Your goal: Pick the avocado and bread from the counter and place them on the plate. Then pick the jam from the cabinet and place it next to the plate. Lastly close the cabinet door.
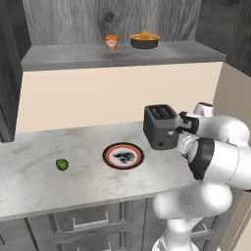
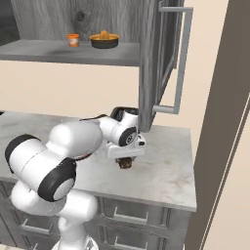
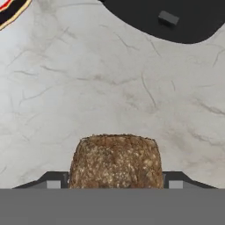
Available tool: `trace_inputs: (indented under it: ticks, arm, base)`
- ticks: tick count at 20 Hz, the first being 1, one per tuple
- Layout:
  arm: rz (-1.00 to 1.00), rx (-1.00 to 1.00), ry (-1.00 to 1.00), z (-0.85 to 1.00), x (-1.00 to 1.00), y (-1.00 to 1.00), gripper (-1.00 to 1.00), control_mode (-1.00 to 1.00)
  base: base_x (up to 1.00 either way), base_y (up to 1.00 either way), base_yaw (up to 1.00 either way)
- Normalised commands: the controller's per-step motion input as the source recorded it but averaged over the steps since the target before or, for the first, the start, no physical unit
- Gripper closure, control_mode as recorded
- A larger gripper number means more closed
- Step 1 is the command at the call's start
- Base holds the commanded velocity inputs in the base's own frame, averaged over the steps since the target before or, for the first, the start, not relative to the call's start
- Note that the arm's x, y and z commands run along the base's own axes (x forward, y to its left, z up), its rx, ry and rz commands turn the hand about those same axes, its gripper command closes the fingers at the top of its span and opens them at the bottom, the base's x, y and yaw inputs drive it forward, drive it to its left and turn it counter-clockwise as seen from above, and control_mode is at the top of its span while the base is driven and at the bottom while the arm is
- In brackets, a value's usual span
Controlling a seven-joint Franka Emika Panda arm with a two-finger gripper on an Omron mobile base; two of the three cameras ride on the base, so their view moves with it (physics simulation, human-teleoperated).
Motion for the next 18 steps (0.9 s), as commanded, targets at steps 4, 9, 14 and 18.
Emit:
trace_inputs:
  ticks: [4, 9, 14, 18]
  arm:
    - [0.00, 0.00, 0.00, 0.77, -0.42, 0.76, 1.00, -1.00]
    - [0.00, 0.00, 0.02, 0.58, -0.26, 0.78, 1.00, -1.00]
    - [0.00, -0.01, 0.00, 0.39, -0.13, 0.65, 1.00, -1.00]
    - [0.00, -0.02, 0.00, 0.23, 0.00, 0.59, 1.00, -1.00]
  base:
    - [0.00, 0.00, 0.00]
    - [0.00, 0.00, 0.00]
    - [0.00, 0.00, 0.00]
    - [0.00, 0.00, 0.00]
